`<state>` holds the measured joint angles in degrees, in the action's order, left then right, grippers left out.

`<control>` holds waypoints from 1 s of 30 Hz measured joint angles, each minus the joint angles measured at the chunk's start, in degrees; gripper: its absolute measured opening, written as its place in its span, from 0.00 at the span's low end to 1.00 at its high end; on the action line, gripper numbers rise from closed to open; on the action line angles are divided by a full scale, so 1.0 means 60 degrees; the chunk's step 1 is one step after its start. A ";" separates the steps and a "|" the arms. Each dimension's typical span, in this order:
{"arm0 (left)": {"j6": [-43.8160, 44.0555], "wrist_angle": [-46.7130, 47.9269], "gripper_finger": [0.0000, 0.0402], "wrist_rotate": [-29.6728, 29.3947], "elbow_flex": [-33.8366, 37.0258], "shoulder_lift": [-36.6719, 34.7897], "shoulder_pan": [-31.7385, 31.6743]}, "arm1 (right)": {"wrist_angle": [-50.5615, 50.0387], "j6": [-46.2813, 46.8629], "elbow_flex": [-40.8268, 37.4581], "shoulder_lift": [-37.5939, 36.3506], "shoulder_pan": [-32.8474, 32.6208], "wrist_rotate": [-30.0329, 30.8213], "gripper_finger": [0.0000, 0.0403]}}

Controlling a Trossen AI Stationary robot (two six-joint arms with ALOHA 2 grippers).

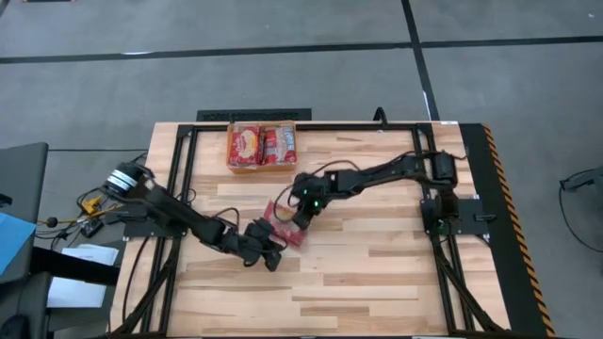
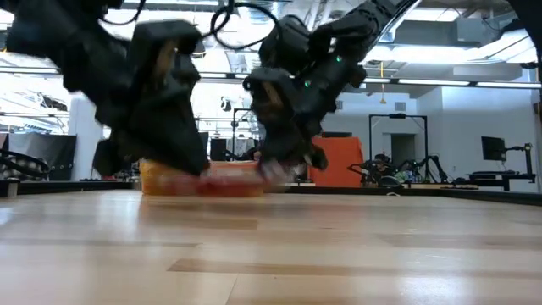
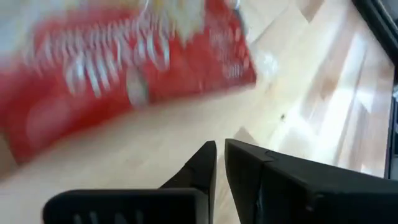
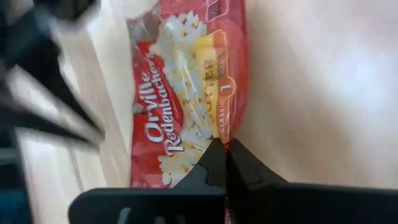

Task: Sort popcorn bags into baskets
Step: Put the popcorn bag into the orange bin

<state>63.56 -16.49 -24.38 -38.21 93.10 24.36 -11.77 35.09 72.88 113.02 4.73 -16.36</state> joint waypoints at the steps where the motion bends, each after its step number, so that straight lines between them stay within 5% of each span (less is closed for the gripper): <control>1: -0.0004 0.0296 0.06 0.0001 0.0013 -0.0295 0.0000 | -0.0096 0.0049 0.0000 -0.0197 0.0087 0.0048 0.02; 8: -0.0104 0.1506 0.06 -0.0094 0.0010 -0.2231 0.0007 | -0.0092 0.0481 0.0001 -0.1446 0.0846 0.0406 0.02; 15: -0.0491 0.2369 0.06 -0.1148 0.0002 -0.3739 -0.0011 | 0.0614 0.1388 0.0004 -0.2293 0.2037 0.2385 0.02; 30: -0.0578 0.4306 0.06 -0.2504 -0.0005 -0.5565 -0.0025 | 0.2380 0.3338 0.1160 -0.0008 0.2995 0.3273 0.07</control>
<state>60.09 9.35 -39.40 -38.25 59.71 24.21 2.51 55.12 79.84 112.97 22.70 3.27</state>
